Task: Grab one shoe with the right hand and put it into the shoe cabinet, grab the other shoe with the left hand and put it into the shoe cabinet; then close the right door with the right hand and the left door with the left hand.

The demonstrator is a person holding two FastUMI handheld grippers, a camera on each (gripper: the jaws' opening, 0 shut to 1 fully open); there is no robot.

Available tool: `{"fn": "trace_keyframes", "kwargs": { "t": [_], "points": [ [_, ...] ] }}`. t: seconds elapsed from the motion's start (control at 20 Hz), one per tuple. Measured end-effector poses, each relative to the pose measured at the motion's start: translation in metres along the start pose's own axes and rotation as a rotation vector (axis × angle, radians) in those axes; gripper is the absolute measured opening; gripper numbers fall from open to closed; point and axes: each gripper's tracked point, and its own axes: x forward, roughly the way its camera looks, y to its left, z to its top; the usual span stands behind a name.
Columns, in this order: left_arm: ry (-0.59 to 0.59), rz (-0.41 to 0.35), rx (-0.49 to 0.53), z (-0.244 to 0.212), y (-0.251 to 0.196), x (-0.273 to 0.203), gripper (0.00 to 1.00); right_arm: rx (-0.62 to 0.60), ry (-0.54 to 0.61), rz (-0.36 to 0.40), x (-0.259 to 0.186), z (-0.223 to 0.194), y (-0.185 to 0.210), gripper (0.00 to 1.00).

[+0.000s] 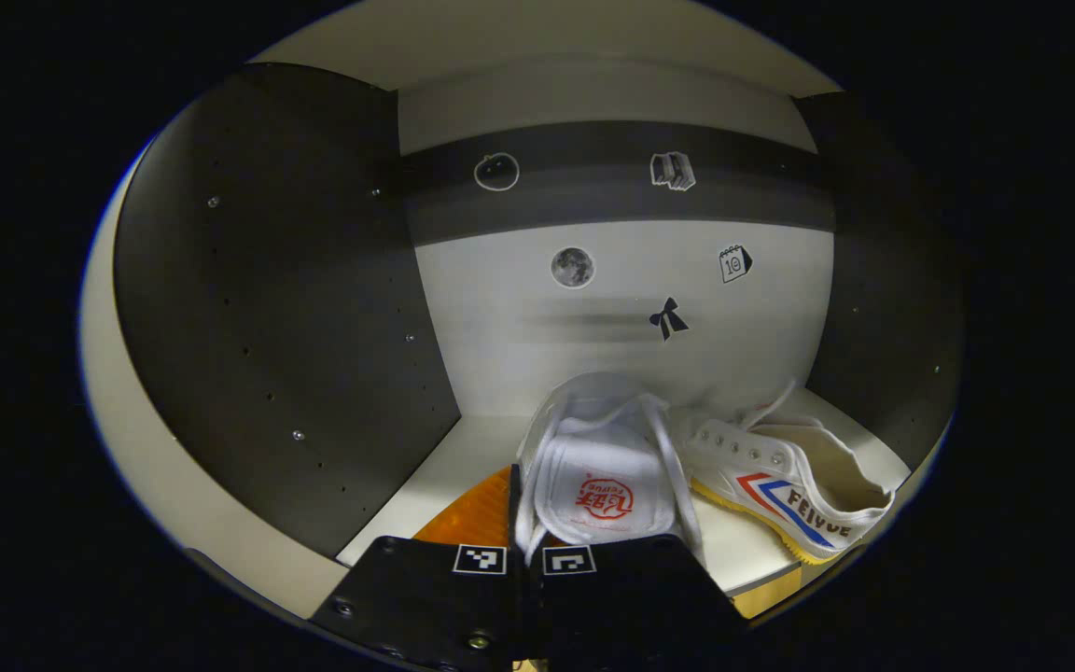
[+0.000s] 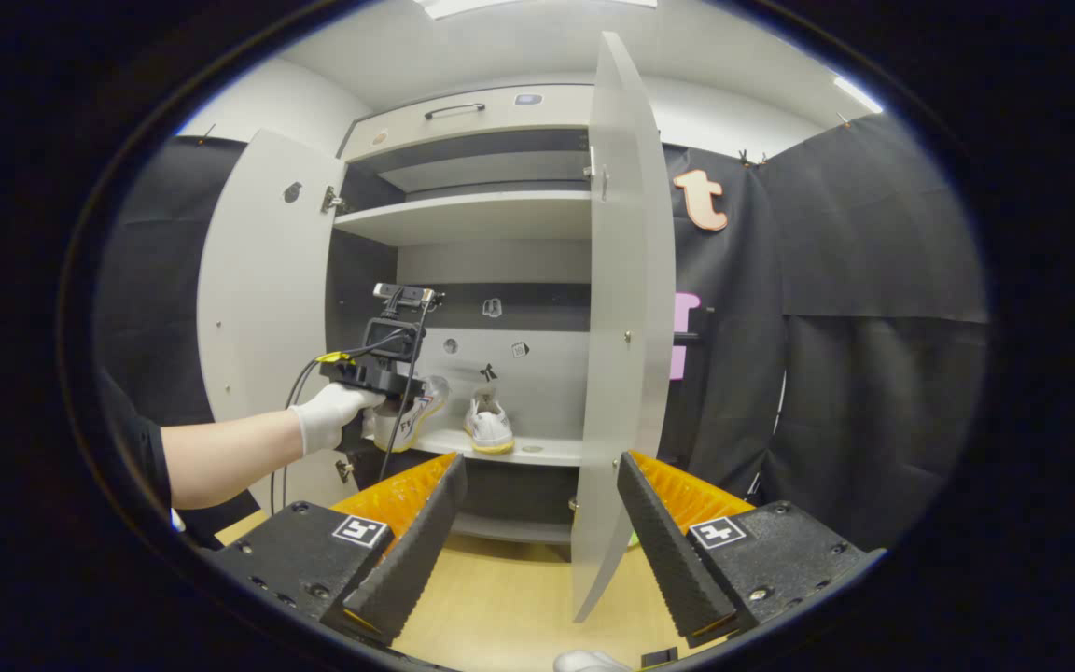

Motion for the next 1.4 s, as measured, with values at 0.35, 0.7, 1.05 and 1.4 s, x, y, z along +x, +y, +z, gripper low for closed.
{"fn": "trace_keyframes", "kwargs": {
  "t": [0.35,0.7,1.05,1.4],
  "points": [
    [0.051,-0.026,0.008,-0.011,-0.003,0.014,0.17,0.009,0.029,-0.015,0.002,-0.006,-0.003,1.00],
    [0.007,0.007,0.029,-0.004,0.021,-0.004,0.97,0.008,0.034,0.012,0.002,-0.006,0.011,1.00],
    [-0.117,-0.026,0.025,0.016,0.028,-0.071,0.97,-0.003,0.006,0.001,-0.006,0.002,0.018,1.00],
    [-0.381,-0.100,0.025,0.037,0.028,-0.213,0.96,-0.025,-0.051,-0.037,-0.027,0.013,0.025,1.00]
  ]
}}
